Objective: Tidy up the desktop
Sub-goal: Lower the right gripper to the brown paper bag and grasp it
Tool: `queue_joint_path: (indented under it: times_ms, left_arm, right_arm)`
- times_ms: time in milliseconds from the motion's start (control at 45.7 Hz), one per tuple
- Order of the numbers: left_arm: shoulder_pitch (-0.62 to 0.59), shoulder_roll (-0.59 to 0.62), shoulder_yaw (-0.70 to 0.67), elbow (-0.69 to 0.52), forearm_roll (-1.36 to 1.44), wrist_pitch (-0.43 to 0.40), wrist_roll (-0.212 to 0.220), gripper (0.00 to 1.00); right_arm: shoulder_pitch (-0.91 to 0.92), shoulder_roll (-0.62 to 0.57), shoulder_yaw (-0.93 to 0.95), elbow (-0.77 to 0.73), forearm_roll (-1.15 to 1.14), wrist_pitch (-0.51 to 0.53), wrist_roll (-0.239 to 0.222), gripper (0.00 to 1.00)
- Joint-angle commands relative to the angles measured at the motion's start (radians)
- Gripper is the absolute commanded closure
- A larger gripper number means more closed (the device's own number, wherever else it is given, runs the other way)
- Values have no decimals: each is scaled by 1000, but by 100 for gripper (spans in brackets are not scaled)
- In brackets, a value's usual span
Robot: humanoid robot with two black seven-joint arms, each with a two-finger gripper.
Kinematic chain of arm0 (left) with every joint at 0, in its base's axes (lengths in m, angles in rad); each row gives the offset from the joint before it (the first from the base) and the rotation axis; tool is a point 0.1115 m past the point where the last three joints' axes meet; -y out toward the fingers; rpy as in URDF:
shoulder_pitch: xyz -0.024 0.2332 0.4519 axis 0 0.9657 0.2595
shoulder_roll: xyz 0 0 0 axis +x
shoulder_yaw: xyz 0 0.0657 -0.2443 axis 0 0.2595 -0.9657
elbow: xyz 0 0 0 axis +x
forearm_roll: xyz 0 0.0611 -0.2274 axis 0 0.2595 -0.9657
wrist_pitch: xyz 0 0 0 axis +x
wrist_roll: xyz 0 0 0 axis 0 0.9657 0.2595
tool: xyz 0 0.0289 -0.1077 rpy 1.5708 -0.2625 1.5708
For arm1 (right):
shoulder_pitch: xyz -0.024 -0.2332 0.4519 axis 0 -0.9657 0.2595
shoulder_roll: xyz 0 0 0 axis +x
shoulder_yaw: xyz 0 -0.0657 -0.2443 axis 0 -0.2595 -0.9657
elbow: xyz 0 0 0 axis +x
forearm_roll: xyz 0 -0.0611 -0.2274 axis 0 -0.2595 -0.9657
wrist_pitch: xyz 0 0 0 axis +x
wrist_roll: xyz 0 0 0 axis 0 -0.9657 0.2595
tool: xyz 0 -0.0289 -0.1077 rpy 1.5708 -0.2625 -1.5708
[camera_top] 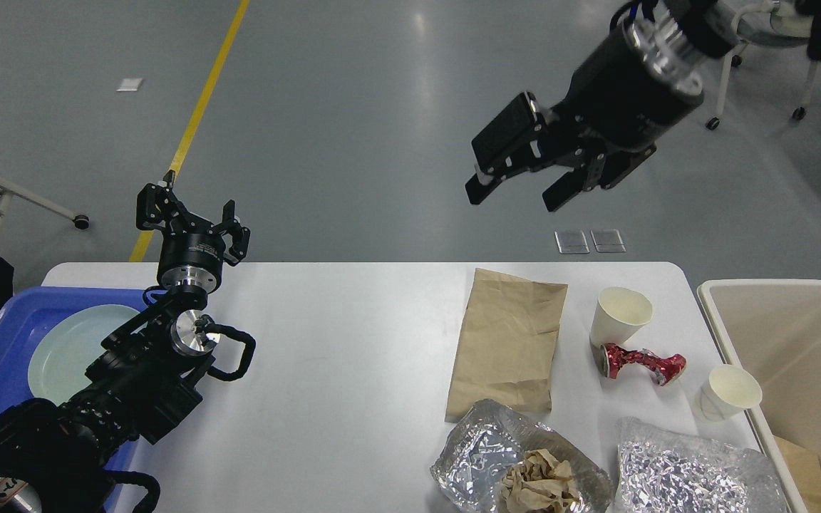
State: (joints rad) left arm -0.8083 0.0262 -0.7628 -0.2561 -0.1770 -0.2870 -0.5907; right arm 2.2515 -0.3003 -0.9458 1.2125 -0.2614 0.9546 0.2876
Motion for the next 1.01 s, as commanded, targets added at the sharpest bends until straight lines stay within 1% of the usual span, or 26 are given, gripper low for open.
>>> queue_joint_path:
  times_ms: [0, 88, 219, 306, 438, 569, 766, 876, 985]
  left_arm:
    - [0, 0, 0, 0, 1, 0, 0, 0]
    - [0, 0, 0, 0, 1, 0, 0, 0]
    - [0, 0, 0, 0, -1, 0, 0, 0]
    - [0, 0, 0, 0, 1, 0, 0, 0]
    - [0, 0, -1, 0, 1, 0, 0, 0]
    - [0, 0, -1, 0, 1, 0, 0, 0]
    - [0, 0, 0, 0, 1, 0, 0, 0]
    - [0, 0, 0, 0, 1, 0, 0, 0]
    - [0, 0, 0, 0, 1, 0, 0, 0]
  right_arm:
    - [-188, 33, -39, -43, -19, -126, -2, 0]
    - [-289, 59, -73, -74, -15, -230, -8, 0]
    - [-426, 89, -70, -122, -2, -315, -62, 0]
    - [-493, 93, -64, -131, 4, -365, -87, 0]
    - [-590, 96, -60, -168, 36, -448, -90, 0]
    - [-694, 106, -59, -223, 96, -501, -91, 1]
    - [-770, 107, -56, -251, 221, -588, -91, 2]
    - [-826, 125, -56, -272, 231, -655, -97, 5]
    - [-872, 129, -56, -301, 228, -679, -104, 5]
